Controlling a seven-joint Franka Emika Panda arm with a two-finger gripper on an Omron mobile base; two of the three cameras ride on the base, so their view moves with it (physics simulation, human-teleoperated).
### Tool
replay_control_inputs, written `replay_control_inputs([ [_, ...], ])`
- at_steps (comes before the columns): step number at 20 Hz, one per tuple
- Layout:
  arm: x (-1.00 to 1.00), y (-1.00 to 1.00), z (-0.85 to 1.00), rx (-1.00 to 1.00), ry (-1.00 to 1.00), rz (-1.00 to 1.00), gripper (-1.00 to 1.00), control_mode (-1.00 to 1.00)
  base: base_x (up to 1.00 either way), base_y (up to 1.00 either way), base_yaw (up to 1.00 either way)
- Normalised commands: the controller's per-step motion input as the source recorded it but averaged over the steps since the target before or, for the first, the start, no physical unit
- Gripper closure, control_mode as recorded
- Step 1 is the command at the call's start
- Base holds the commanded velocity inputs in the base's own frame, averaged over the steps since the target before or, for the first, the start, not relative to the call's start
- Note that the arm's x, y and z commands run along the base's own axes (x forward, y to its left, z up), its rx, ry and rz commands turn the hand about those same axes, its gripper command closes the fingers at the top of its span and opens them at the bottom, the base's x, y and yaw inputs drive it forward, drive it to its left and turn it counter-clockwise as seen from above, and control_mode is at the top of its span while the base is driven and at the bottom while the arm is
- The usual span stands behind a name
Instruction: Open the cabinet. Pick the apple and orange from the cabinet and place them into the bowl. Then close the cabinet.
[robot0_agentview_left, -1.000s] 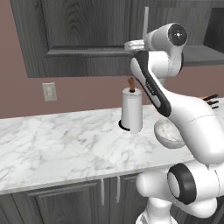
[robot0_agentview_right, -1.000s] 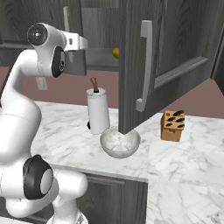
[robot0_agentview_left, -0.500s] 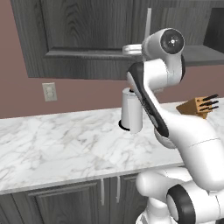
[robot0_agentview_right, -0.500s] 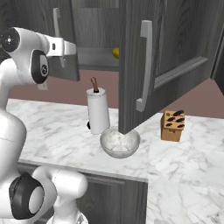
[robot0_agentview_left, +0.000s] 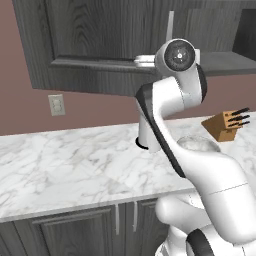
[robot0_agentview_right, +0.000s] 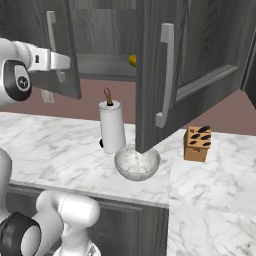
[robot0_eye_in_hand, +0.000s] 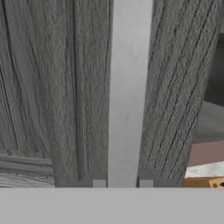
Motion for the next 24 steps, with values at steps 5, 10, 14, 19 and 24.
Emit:
replay_control_inputs([
  [5, -0.64, 0.3, 0.0, 0.0, 0.0, -0.11, 1.0, -1.0, 0.0, 0.0, 0.0],
  [10, -0.73, 0.2, 0.0, 0.0, 0.0, -0.07, 1.0, -1.0, 0.0, 0.0, 0.0],
  [14, -0.73, 0.19, 0.0, 0.0, 0.0, -0.05, 1.0, -1.0, 0.0, 0.0, 0.0],
  [19, -0.61, 0.23, 0.0, 0.0, 0.0, -0.03, 1.0, -1.0, 0.0, 0.0, 0.0],
  [24, -0.33, 0.29, 0.0, 0.0, 0.0, 0.0, 1.0, -1.0, 0.0, 0.0, 0.0],
])
